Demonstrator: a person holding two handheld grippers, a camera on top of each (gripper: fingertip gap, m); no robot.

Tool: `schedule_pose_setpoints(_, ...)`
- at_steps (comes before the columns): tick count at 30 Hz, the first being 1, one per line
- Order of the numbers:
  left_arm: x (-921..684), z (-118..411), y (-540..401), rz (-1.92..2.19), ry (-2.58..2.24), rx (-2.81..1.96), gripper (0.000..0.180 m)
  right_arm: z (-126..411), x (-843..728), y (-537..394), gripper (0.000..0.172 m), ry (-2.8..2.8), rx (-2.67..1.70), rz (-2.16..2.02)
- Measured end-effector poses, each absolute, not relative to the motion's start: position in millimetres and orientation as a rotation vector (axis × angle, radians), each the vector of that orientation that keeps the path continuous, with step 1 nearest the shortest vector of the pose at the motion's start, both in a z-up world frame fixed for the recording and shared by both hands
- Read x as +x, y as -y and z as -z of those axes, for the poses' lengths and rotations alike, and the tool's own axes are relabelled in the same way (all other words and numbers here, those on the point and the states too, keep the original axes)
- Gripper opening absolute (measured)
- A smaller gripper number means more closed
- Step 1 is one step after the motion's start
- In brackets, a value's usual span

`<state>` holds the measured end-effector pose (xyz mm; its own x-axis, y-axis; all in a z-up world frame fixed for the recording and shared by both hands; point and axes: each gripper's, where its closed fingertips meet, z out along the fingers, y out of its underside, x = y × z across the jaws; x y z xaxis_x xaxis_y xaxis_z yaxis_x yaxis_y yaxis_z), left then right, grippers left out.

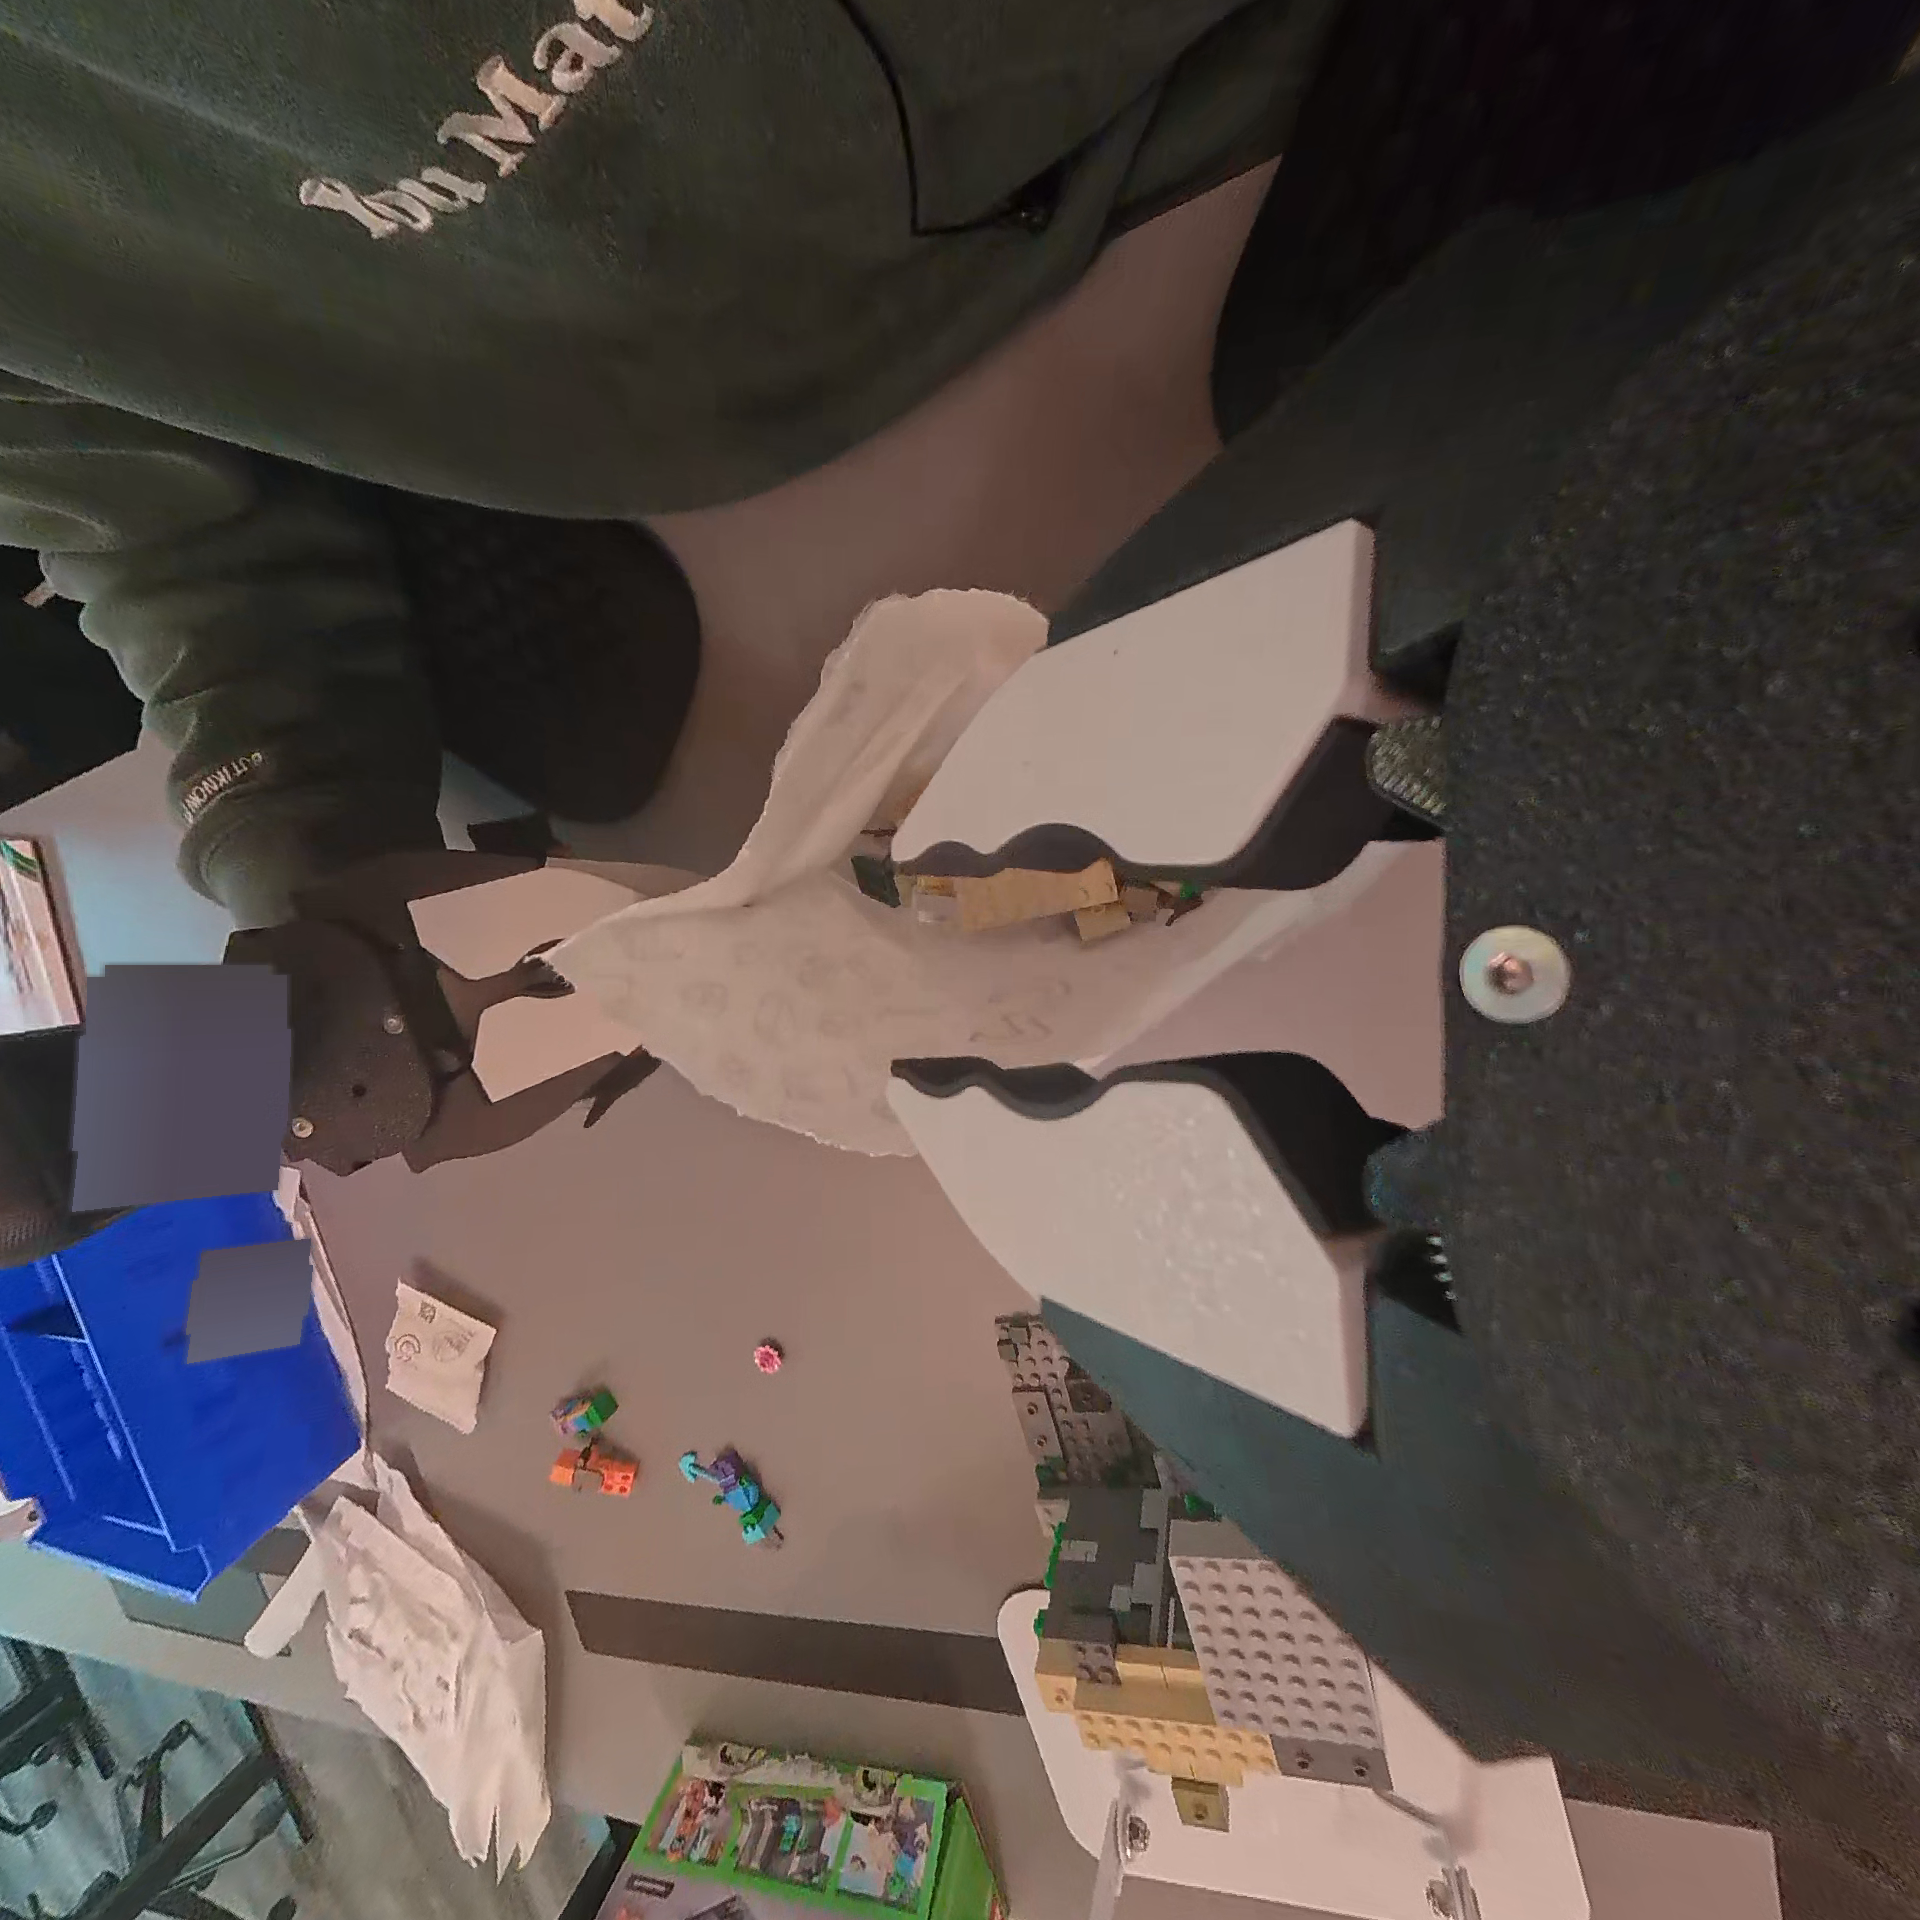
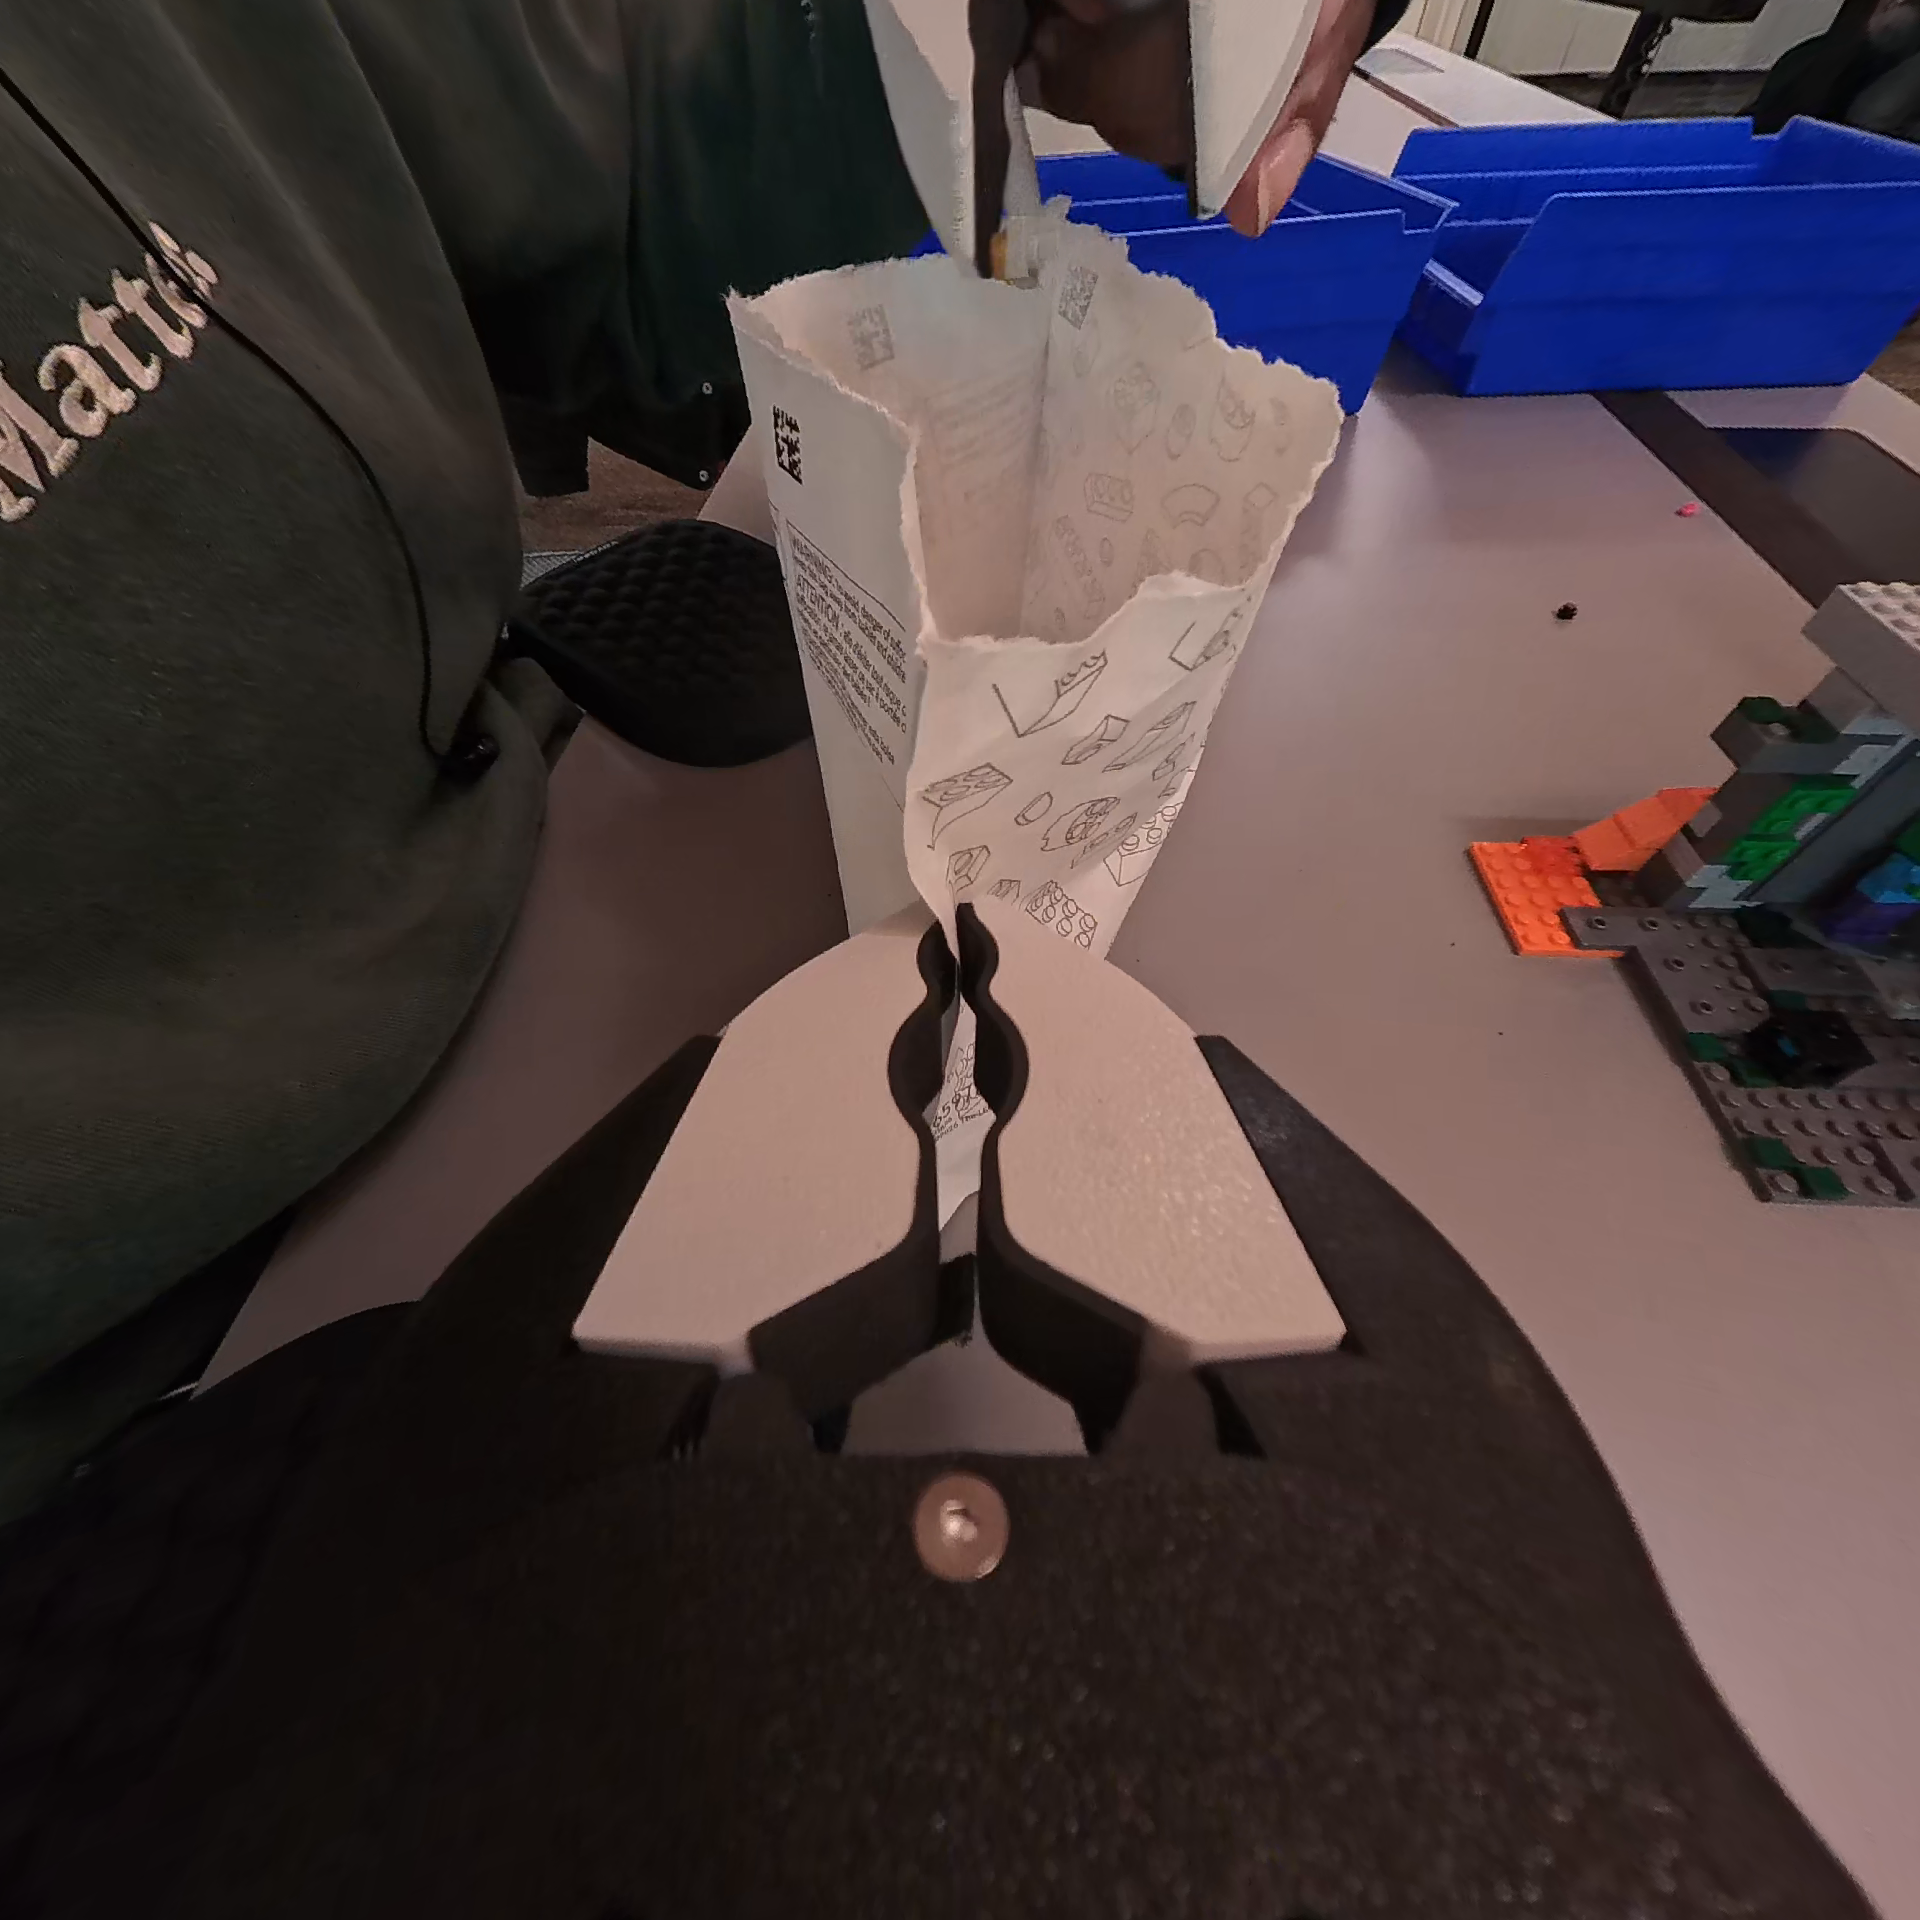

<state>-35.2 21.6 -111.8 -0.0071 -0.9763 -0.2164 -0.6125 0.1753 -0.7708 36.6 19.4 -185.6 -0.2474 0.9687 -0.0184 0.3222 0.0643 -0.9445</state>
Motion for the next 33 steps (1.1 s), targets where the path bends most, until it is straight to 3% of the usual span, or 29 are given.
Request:
schedule_pose_setpoints(8,-40.1,125.2,-6.2,0.63,-1.793,-1.547,0.045,184.9,36.6,-19.9,0.0,1.653,-1.306,-1.195)
schedule_pose_setpoints(14,-45.7,118.0,-13.0,0.566,-1.764,-1.536,0.044,185.0,37.0,-19.8,0.0,1.653,-1.306,-1.19)
schedule_pose_setpoints(21,-120.3,102.8,-105.1,0.221,-1.352,-1.751,0.038,184.9,37.4,-19.7,0.0,1.652,-1.305,-1.189)
schedule_pose_setpoints(25,-208.0,158.3,-173.1,0.045,-1.038,-2.065,0.041,184.9,37.1,-19.2,0.0,1.653,-1.304,-1.191)
schedule_pose_setpoints(33,-278.0,259.6,-216.2,0.125,-0.834,-2.357,0.035,184.9,37.7,-20.1,0.0,1.644,-1.311,-1.192)
